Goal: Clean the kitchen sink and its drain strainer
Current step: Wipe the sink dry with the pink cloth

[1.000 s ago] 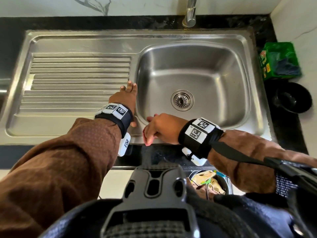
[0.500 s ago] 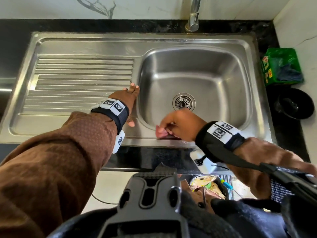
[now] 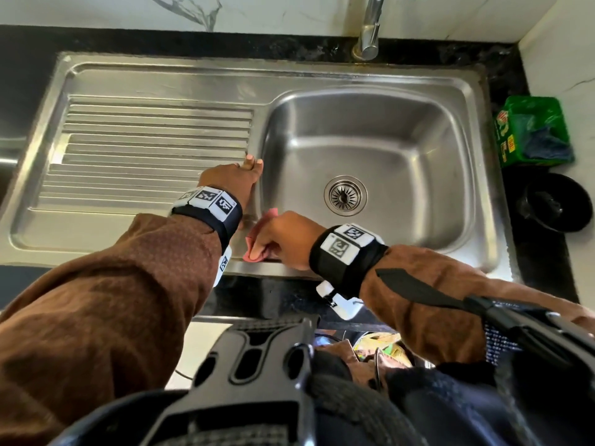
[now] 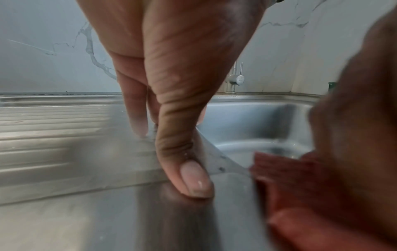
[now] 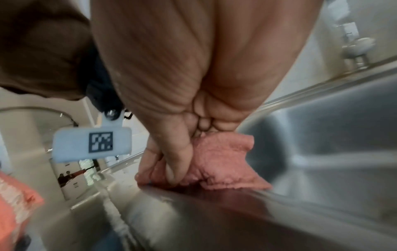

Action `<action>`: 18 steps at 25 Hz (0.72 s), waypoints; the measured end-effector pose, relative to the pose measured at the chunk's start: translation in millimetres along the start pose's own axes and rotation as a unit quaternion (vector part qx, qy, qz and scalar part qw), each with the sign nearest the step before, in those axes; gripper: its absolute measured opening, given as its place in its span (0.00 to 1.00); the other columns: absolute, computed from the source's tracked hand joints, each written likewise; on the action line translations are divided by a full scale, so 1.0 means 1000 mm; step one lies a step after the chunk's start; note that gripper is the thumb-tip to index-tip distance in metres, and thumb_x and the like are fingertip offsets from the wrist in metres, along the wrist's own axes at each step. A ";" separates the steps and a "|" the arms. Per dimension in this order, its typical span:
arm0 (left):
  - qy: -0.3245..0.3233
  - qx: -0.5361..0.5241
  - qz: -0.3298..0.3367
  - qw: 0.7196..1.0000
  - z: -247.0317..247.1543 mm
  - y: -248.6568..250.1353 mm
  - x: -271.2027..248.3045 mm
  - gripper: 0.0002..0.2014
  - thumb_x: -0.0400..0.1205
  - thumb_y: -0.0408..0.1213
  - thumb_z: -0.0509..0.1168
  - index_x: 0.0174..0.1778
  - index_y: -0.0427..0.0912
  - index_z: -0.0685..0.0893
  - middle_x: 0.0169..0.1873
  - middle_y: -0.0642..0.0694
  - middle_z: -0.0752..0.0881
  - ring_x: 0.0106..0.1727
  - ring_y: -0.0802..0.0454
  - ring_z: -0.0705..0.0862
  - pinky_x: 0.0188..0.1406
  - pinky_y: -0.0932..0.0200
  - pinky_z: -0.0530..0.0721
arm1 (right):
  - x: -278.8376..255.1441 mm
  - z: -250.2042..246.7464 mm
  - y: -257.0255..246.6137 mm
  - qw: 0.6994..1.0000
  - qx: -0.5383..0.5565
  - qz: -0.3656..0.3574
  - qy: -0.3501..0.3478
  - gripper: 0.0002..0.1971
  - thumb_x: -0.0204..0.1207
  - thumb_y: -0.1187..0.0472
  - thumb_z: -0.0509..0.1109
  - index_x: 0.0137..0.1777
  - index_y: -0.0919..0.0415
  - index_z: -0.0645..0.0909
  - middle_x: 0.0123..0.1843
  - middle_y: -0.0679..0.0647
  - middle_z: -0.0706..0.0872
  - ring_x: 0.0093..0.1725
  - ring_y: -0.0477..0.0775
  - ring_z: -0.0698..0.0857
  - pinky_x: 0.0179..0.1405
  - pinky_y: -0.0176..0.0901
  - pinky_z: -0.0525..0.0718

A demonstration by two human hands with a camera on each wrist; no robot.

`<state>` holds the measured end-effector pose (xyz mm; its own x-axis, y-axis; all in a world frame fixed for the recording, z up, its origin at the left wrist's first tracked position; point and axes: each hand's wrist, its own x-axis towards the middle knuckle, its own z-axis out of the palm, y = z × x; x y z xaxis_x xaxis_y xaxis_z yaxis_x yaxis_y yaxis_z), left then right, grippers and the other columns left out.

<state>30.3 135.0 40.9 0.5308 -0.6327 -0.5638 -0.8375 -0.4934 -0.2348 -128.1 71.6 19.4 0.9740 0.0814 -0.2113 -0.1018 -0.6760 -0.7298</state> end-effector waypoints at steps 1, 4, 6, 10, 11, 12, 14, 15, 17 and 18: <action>-0.008 0.003 -0.004 1.000 0.000 0.000 0.000 0.53 0.75 0.38 0.76 0.86 0.54 0.45 0.78 0.40 0.72 0.72 0.38 0.78 0.65 0.44 0.79 | -0.012 -0.005 0.006 1.000 0.010 0.010 0.000 0.11 0.73 0.67 0.76 0.51 0.53 0.93 0.52 0.49 0.93 0.51 0.46 0.88 0.53 0.22 0.77; -0.043 0.020 -0.004 0.999 -0.002 -0.001 0.000 0.68 0.60 0.43 0.86 0.86 0.54 0.42 0.80 0.41 0.69 0.73 0.38 0.76 0.63 0.45 0.79 | -0.047 -0.021 0.028 0.996 0.071 0.051 -0.010 0.17 0.68 0.73 0.74 0.46 0.49 0.94 0.49 0.42 0.93 0.50 0.38 0.89 0.56 0.34 0.83; -0.052 0.025 -0.002 0.998 -0.007 0.003 -0.002 0.67 0.62 0.41 0.85 0.86 0.51 0.42 0.84 0.43 0.62 0.76 0.38 0.74 0.66 0.44 0.78 | -0.064 -0.026 0.032 0.994 0.088 0.066 -0.015 0.18 0.68 0.76 0.72 0.43 0.51 0.94 0.43 0.43 0.94 0.45 0.35 0.89 0.51 0.28 0.82; -0.024 0.061 -0.013 0.998 -0.020 0.023 -0.011 0.44 0.80 0.33 0.68 0.86 0.39 0.47 0.85 0.39 0.56 0.77 0.38 0.73 0.68 0.41 0.77 | -0.088 -0.024 0.029 0.997 0.061 0.054 -0.004 0.18 0.68 0.78 0.70 0.39 0.53 0.94 0.38 0.44 0.93 0.42 0.34 0.88 0.48 0.24 0.80; -0.022 0.074 -0.020 0.997 -0.024 0.030 -0.013 0.42 0.79 0.33 0.68 0.86 0.38 0.52 0.84 0.39 0.58 0.76 0.39 0.75 0.66 0.42 0.78 | -0.094 -0.024 0.031 0.997 0.044 0.060 0.002 0.18 0.68 0.76 0.71 0.39 0.52 0.93 0.39 0.43 0.93 0.43 0.36 0.88 0.51 0.31 0.83; -0.015 0.078 -0.025 0.996 -0.028 0.039 -0.016 0.37 0.79 0.33 0.68 0.84 0.39 0.60 0.82 0.40 0.65 0.73 0.40 0.78 0.63 0.45 0.79 | -0.101 -0.024 0.036 0.997 0.030 0.074 0.008 0.17 0.68 0.74 0.72 0.39 0.50 0.93 0.40 0.42 0.93 0.44 0.38 0.88 0.52 0.36 0.84; 0.018 0.081 0.001 0.997 -0.037 0.059 -0.021 0.23 0.78 0.35 0.70 0.70 0.45 0.79 0.67 0.45 0.82 0.64 0.43 0.85 0.52 0.51 0.80 | -0.119 -0.025 0.050 0.995 0.018 0.097 0.028 0.15 0.68 0.71 0.73 0.39 0.47 0.93 0.41 0.41 0.93 0.45 0.39 0.88 0.51 0.38 0.84; 0.035 0.072 0.025 0.996 -0.041 0.071 -0.024 0.19 0.77 0.38 0.72 0.64 0.47 0.83 0.62 0.47 0.85 0.61 0.44 0.86 0.48 0.54 0.79 | -0.130 -0.024 0.058 0.993 0.012 0.105 0.043 0.16 0.66 0.70 0.73 0.39 0.46 0.92 0.42 0.40 0.92 0.45 0.38 0.88 0.50 0.38 0.84; 0.046 -0.004 0.096 0.994 -0.043 0.096 -0.024 0.24 0.72 0.46 0.78 0.64 0.52 0.82 0.59 0.49 0.87 0.59 0.45 0.87 0.51 0.54 0.82 | -0.153 -0.027 0.068 0.990 -0.003 0.121 0.075 0.19 0.64 0.72 0.72 0.41 0.44 0.90 0.44 0.38 0.91 0.46 0.36 0.86 0.49 0.37 0.84; 0.024 -0.084 0.138 0.987 -0.042 0.109 -0.024 0.29 0.69 0.49 0.80 0.66 0.54 0.81 0.61 0.51 0.87 0.59 0.47 0.87 0.56 0.54 0.83 | -0.164 -0.029 0.071 0.987 -0.003 0.131 0.088 0.19 0.63 0.73 0.72 0.41 0.44 0.90 0.43 0.38 0.91 0.46 0.37 0.86 0.49 0.38 0.85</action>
<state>-67.7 71.2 62.2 0.2947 -0.7820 -0.5492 -0.9197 -0.3881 0.0591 -289.2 -11.0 20.5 0.9344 -0.2252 -0.2761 -0.3547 -0.6615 -0.6608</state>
